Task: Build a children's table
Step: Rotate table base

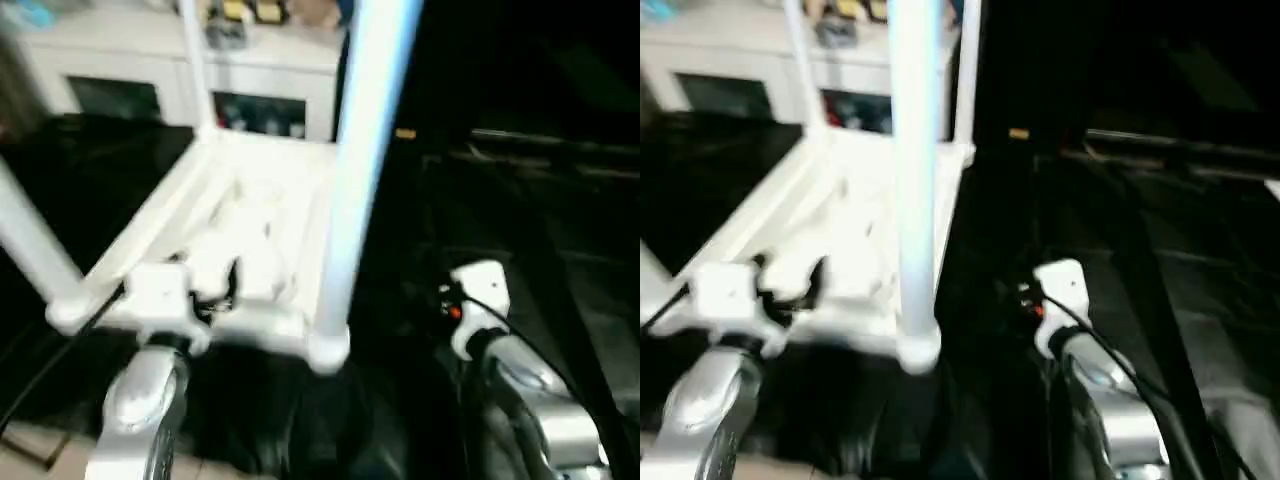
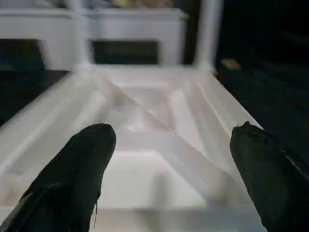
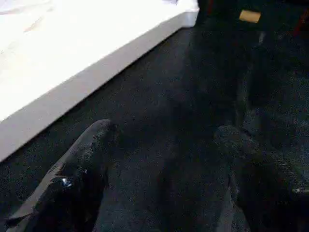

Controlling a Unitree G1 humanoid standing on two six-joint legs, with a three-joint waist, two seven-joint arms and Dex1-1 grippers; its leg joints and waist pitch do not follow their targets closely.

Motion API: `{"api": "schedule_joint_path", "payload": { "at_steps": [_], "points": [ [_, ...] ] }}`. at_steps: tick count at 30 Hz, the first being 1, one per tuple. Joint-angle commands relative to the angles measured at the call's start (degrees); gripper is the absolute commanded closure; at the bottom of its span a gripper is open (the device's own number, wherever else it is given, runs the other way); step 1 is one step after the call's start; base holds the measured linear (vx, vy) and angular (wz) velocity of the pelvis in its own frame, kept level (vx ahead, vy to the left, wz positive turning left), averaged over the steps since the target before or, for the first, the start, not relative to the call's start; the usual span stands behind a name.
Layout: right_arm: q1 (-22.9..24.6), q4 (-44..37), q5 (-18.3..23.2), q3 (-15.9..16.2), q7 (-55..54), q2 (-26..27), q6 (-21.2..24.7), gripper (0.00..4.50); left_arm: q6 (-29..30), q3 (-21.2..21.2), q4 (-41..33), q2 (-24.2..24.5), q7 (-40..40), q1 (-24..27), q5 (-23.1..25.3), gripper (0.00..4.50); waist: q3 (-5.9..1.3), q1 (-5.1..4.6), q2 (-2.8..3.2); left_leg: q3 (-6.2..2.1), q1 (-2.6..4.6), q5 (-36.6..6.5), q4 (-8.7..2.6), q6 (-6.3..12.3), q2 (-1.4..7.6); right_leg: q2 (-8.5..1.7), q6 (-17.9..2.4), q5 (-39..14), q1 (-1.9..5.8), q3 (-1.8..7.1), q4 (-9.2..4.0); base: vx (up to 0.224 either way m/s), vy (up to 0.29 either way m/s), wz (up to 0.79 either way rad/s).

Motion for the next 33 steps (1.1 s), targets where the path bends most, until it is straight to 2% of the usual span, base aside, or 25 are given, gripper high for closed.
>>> {"api": "schedule_joint_path", "payload": {
  "at_steps": [1, 4, 5, 6, 7, 8, 9, 11, 12, 13, 14, 16, 17, 18, 19, 20, 22, 23, 24, 26, 28, 29, 31, 32, 33],
  "points": [
    [0.1, -2.2, 0.4, 0.0, 0.9, -1.0, 1.3, 0.75, 0.4, -0.9, 2.1, 0.9, -3.7, -2.6, -1.5, 0.15, -1.71, -1.51, 1.45, -1.81, 1.31, -26.6, -6.64, 1.93, 4.71, -3.93, -1.7, -29.3, 1.07, 0.92, -6.74, -0.140, 0.009, 0.05],
    [-1.2, -2.3, 0.1, -0.2, 2.2, -3.1, 1.8, 0.75, 1.6, -1.9, 5.0, 3.0, -8.9, -5.9, -3.9, 0.15, -0.17, -2.76, 2.32, -1.66, -0.39, -36.7, -10.56, 1.89, 7.27, -3.71, -0.1, -26.7, 4.14, -2.12, -4.41, -0.145, -0.004, 0.05],
    [-1.9, -1.7, -0.1, -0.4, 2.1, -3.4, 2.1, 0.75, 2.0, -2.0, 5.6, 3.1, -9.3, -6.6, -4.3, 0.15, -0.15, 0.65, 3.33, -0.69, -5.63, -40.9, -14.54, 2.35, 10.13, -3.98, -0.2, -13.8, 8.10, -1.01, 8.39, -0.163, -0.031, 0.09],
    [-1.9, -1.7, -0.1, -0.4, 2.1, -3.4, 2.1, 0.75, 2.0, -2.0, 5.6, 3.1, -9.3, -6.6, -4.3, 0.15, -0.61, 2.32, 2.63, 2.08, -3.54, -36.2, -13.28, 3.69, 9.83, -4.30, 0.9, -16.4, 5.66, 3.12, 9.66, -0.125, -0.106, 0.18],
    [-2.4, -1.6, -0.2, -0.5, 1.9, -3.6, 2.5, 0.75, 2.6, -1.7, 5.8, 3.0, -9.3, -7.2, -4.9, 0.15, -2.00, -0.14, -0.52, 1.69, -0.69, -29.5, -7.21, 1.93, 6.62, -5.61, 4.5, -30.1, 3.96, 6.10, 4.93, -0.055, -0.158, 0.07],
    [-3.1, -1.1, 0.2, -1.2, 1.6, -3.3, 2.5, 0.75, 2.1, -1.0, 6.1, 2.2, -7.5, -7.9, -4.7, 0.15, -1.91, 0.39, -1.78, 2.69, 0.26, -7.4, 3.89, 0.94, 0.84, -8.73, 8.2, -62.8, -1.79, 9.26, -7.17, -0.055, -0.158, 0.07],
    [-3.4, -0.9, 0.6, -1.7, 1.4, -3.0, 2.6, 0.75, 1.5, -0.4, 6.4, 1.7, -6.4, -8.4, -4.6, 0.15, -2.76, 1.19, -1.78, 0.70, -4.85, 2.8, 2.14, 1.65, 1.21, -8.54, 9.4, -54.4, 2.45, 9.53, -4.25, 0.002, -0.124, -0.11],
    [-3.9, 0.4, -1.0, -0.5, 0.3, -2.9, 3.0, 0.75, 2.1, 0.8, 7.2, 0.4, -2.9, -8.1, -3.4, 0.15, -3.07, 2.00, -0.55, 0.49, -3.35, 4.3, -1.80, 0.11, 2.49, -5.56, 6.2, -35.2, 1.26, 7.86, -2.60, 0.003, -0.086, 0.04],
    [-4.0, 0.8, -1.5, -0.1, -0.3, -2.7, 3.5, 0.75, 2.1, 1.3, 7.4, -0.1, -2.0, -7.8, -3.5, 0.15, -3.17, 1.19, 1.46, 2.88, -0.78, -1.5, -0.52, -3.17, 2.52, -1.78, 5.3, -34.5, -1.65, 9.35, -4.37, -0.115, -0.069, 0.12],
    [-4.0, 1.2, -1.5, -0.1, -0.9, -2.1, 3.4, 0.75, 2.2, 1.8, 7.4, -0.8, -0.6, -7.0, -3.4, 0.15, -2.50, 1.13, 0.11, 3.72, 0.08, -7.4, 0.78, -4.67, 1.64, -1.18, 4.9, -39.1, -2.42, 9.16, -4.68, -0.094, -0.012, -0.26],
    [-3.9, 0.8, -0.7, -0.4, -1.0, -1.4, 3.6, 0.75, 1.5, 1.9, 6.9, -1.3, 0.1, -6.0, -3.5, 0.15, -2.54, 1.91, 0.93, 3.32, -1.20, -10.1, 0.16, -5.61, 1.72, -1.62, 3.5, -40.6, -0.95, 11.81, -4.61, -0.094, -0.012, -0.26],
    [-3.8, -0.2, 0.6, -0.5, -0.6, -0.6, 4.6, 0.75, 0.8, 1.5, 5.6, -1.8, 0.4, -4.0, -3.2, 0.15, -2.18, 2.35, -0.99, 2.38, -2.94, -11.0, 0.46, -3.37, 1.21, -2.66, 1.9, -39.9, 0.94, 14.97, -4.50, 0.030, 0.096, -0.62],
    [-3.9, -0.2, 1.0, -0.5, -0.5, -0.2, 4.8, 0.75, 1.0, 1.1, 5.0, -1.9, 0.7, -3.2, -2.6, 0.15, -2.44, 3.22, -2.16, 0.44, -4.36, -9.4, 3.94, 0.01, 0.48, -6.05, 1.0, -43.3, 3.22, 20.59, -5.90, 0.032, 0.131, -0.64],
    [-4.2, 0.1, 1.0, -0.4, -0.6, 0.2, 4.9, 0.75, 1.0, 0.8, 4.5, -1.9, 0.7, -2.5, -2.4, 0.15, -2.41, 3.72, -2.82, -0.83, -5.37, -8.7, 5.37, 1.01, 0.30, -7.78, 0.5, -43.2, 3.95, 21.84, -6.30, -0.011, 0.192, -0.59],
    [-4.5, 0.8, 0.4, 0.2, -0.7, 0.4, 4.5, 0.75, 1.3, 0.4, 3.8, -1.9, 0.6, -2.0, -2.3, 0.15, -2.49, 2.92, -1.55, -5.21, -7.49, -5.5, 6.73, 3.99, 1.48, -12.55, -4.2, -37.8, 3.88, 20.53, -6.07, -0.022, 0.264, -0.44],
    [-4.7, 1.3, 0.1, 0.6, -0.6, 0.4, 4.5, 0.75, 1.3, 0.3, 3.5, -1.9, 0.6, -1.9, -2.3, 0.15, -2.58, 2.11, -1.52, -6.11, -7.62, -5.9, 6.67, 4.63, 1.72, -12.45, -6.2, -36.6, 3.40, 19.63, -6.27, -0.022, 0.264, -0.44],
    [-5.1, 2.1, -0.3, 1.1, -0.7, 0.6, 4.6, 0.75, 1.7, 1.0, 3.1, -2.2, 1.9, -2.1, -2.2, 0.15, -2.82, 0.20, -0.32, -5.70, -5.53, -8.0, 0.49, 6.79, 0.65, -7.84, -9.5, -33.7, 3.18, 13.57, -5.92, -0.023, 0.365, -0.20],
    [-5.1, 2.3, -0.5, 1.2, -0.9, 0.6, 4.4, 0.75, 1.4, 1.5, 2.8, -2.5, 2.3, -2.1, -2.3, 0.15, -1.91, -3.56, 2.22, -6.55, -2.10, -23.2, -8.68, 12.50, 1.08, 1.00, -6.1, -21.3, -1.47, 3.39, 3.51, -0.011, 0.387, -0.12],
    [-5.1, 2.3, -0.5, 1.2, -0.9, 0.6, 4.4, 0.75, 1.4, 1.4, 2.7, -2.4, 2.4, -2.1, -2.2, 0.15, -3.08, -4.24, 2.59, -7.75, -1.43, -23.4, -9.36, 12.72, 0.95, 0.92, -4.3, -14.7, -0.75, 0.77, 8.79, -0.007, 0.380, -0.01],
    [-5.1, 2.2, -0.7, 1.1, -0.9, 0.5, 4.4, 0.75, 1.6, 1.1, 2.3, -1.9, 2.4, -1.8, -1.7, 0.15, -2.43, -3.68, 3.13, -7.69, -0.08, -15.7, -8.56, 10.72, 1.15, 0.00, -1.3, -7.1, -2.23, -1.93, 9.45, -0.025, 0.371, 0.06],
    [-5.3, 2.2, -0.7, 0.6, -0.8, 0.1, 4.0, 0.75, 1.5, -0.2, 2.1, -1.8, 2.9, -1.1, -0.1, 0.15, -2.73, -2.91, 2.80, -7.59, -0.22, -12.8, -9.50, -2.29, 1.82, -0.65, -1.1, -2.8, 0.14, -2.68, 6.18, -0.046, 0.306, 0.00],
    [-5.4, 2.3, -0.7, 0.3, -0.7, -0.2, 3.8, 0.75, 1.7, -0.6, 2.0, -1.9, 3.2, -0.8, 0.2, 0.15, -3.65, -3.23, 1.68, -8.93, -0.16, -15.5, -12.36, -28.98, 2.23, -2.35, -2.4, 2.0, 2.52, -1.45, 3.23, -0.056, 0.276, -0.07],
    [-6.0, 3.2, -0.6, -0.4, -0.4, -0.8, 3.3, 0.75, 1.9, -0.4, 1.5, -3.4, 4.4, -0.5, -0.6, 0.15, -3.75, -3.08, 0.43, -8.59, -1.22, -18.8, -13.16, -38.61, 3.41, -4.71, -7.3, 0.7, 4.34, -0.67, 2.53, -0.057, 0.175, 0.12],
    [-6.1, 3.4, -0.6, -0.6, -0.3, -0.9, 3.2, 0.75, 2.1, -0.2, 1.4, -3.7, 4.7, -0.5, -1.0, 0.15, -4.12, -2.38, -0.56, -8.66, -1.48, -20.4, -9.99, -32.67, 4.25, -9.15, -10.3, -1.0, 4.59, 1.23, 0.74, -0.062, 0.136, 0.20],
    [-6.2, 3.9, -0.6, -0.9, -0.2, -1.2, 2.8, 0.75, 1.2, -0.3, 1.3, -4.1, 5.4, -0.5, -0.5, 0.15, -4.00, -2.63, -1.93, -7.94, -1.54, -5.9, 5.32, -13.18, 4.22, -19.63, -19.7, -4.9, 5.31, 4.10, -6.25, 0.000, 0.000, 0.00]
  ]
}}
